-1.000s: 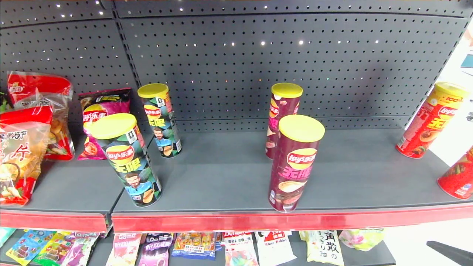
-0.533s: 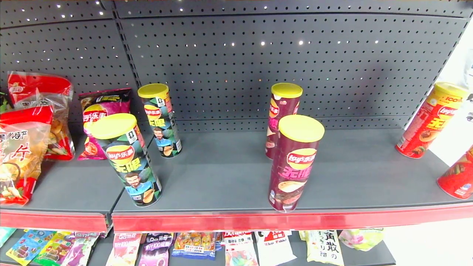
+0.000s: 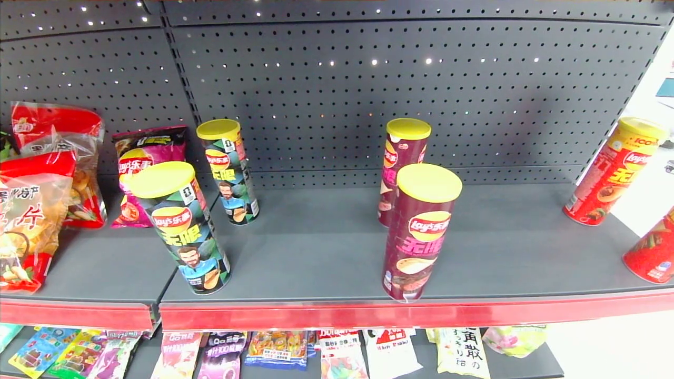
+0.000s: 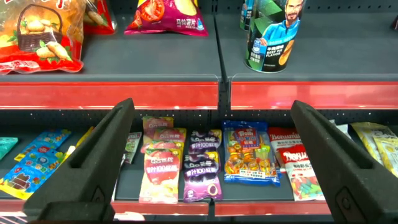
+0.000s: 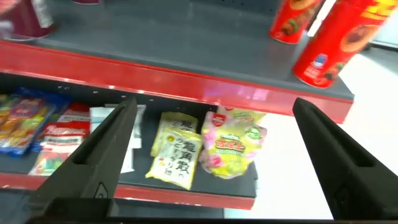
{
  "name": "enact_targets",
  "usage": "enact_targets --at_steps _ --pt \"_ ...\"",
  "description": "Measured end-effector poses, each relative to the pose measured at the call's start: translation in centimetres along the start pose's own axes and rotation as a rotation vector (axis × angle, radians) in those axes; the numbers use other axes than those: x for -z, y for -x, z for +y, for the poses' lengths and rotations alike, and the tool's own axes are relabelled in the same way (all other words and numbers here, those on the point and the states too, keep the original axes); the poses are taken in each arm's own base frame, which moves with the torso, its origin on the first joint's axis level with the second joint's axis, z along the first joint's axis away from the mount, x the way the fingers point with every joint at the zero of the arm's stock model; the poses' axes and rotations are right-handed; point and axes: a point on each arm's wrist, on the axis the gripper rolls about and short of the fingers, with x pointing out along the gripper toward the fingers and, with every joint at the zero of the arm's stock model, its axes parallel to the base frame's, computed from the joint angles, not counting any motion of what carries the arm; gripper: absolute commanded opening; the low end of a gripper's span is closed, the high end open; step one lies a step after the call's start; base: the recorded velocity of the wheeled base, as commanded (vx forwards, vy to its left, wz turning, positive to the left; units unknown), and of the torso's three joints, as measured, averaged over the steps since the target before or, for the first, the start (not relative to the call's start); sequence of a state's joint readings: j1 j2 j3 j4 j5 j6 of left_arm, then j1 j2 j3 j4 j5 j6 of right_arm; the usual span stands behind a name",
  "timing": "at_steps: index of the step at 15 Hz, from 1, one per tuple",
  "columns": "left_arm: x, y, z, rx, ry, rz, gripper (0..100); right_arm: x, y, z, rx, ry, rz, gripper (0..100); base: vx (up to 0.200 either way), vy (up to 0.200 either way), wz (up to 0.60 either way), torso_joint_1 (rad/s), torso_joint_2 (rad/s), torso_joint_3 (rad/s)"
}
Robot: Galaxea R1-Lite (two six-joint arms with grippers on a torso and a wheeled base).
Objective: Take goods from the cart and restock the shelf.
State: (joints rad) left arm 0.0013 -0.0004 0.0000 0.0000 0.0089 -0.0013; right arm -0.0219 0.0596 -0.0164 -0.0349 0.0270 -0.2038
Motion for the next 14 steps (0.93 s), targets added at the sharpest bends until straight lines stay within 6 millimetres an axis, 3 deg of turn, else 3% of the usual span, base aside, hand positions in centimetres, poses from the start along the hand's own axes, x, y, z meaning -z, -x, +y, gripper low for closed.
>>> enact_targets --at_steps 5,9,12,14 --pt "0.0 0.0 0.0 0.0 0.0 0.0 100 0.03 0.03 -0.09 0.066 -0.023 0.02 100 0.0 0.0 0.0 0.0 0.0 0.0" --pt "0.0 0.0 0.0 0.0 0.0 0.0 100 0.04 0.03 -0.14 0.086 -0.205 0.009 100 0.0 0.0 0.0 0.0 0.0 0.0" --pt "0.0 0.0 0.0 0.0 0.0 0.0 100 0.12 0.21 0.21 -0.113 -0.111 -0.027 100 0.0 0.0 0.0 0.0 0.0 0.0" --pt "0.0 0.0 0.0 0.0 0.0 0.0 100 0.17 0.39 0.12 -0.071 -0.117 -0.043 100 0.0 0.0 0.0 0.0 0.0 0.0"
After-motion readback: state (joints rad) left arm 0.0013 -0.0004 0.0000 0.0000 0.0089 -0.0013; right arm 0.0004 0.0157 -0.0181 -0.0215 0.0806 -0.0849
